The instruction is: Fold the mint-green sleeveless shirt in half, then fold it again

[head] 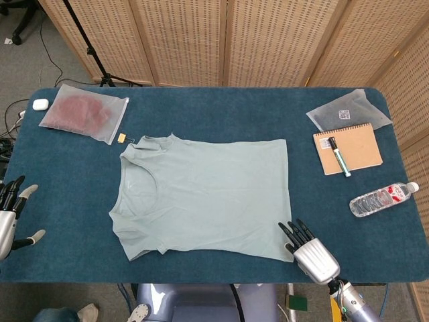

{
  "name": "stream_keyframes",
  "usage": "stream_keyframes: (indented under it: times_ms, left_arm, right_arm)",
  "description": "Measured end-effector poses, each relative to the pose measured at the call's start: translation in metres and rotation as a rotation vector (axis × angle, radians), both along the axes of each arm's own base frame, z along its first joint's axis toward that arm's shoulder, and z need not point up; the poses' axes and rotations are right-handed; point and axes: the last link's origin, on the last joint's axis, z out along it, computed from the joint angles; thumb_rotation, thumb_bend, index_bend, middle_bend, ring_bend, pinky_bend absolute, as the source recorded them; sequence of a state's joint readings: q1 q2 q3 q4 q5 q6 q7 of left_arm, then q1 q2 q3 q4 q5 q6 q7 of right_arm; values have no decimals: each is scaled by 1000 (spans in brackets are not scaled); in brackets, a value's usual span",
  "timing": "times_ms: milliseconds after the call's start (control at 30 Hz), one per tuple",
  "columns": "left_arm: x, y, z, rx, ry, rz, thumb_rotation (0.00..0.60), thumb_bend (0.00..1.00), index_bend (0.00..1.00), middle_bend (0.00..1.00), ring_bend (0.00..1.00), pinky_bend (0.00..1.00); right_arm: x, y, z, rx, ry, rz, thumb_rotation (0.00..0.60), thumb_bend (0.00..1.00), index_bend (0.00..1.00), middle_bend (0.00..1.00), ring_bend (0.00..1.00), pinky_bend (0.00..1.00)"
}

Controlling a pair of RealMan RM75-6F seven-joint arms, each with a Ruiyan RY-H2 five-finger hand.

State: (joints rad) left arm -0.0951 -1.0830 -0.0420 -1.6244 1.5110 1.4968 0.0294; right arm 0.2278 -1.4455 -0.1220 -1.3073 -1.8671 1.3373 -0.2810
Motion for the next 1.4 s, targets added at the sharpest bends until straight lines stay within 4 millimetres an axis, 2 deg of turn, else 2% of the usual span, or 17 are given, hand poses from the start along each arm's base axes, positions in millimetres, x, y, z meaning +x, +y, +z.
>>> stream_keyframes:
  times_ms: [333, 833, 1167, 1400]
  left_arm:
    - [0, 1, 0, -1, 2, 3, 600, 0, 0, 0, 0, 0]
    - [-1, 1, -2, -9, 4, 8, 600, 0, 0, 0, 0, 0]
    - [-1, 2, -3, -15, 6, 9, 600, 0, 0, 0, 0, 0]
    - [0, 2, -6, -33, 10, 4, 600, 0, 0, 0, 0, 0]
  right_arm:
    - [3, 0, -7, 11, 6, 6, 600, 260, 458, 0, 0, 1]
    - [2, -4, -11, 26, -10, 17, 600, 440, 529, 0, 0, 1]
    - [1, -6, -13, 32, -22, 24, 600, 440, 640, 0, 0, 1]
    - [0, -7, -15, 23, -43, 32, 600, 472, 659, 0, 0, 1]
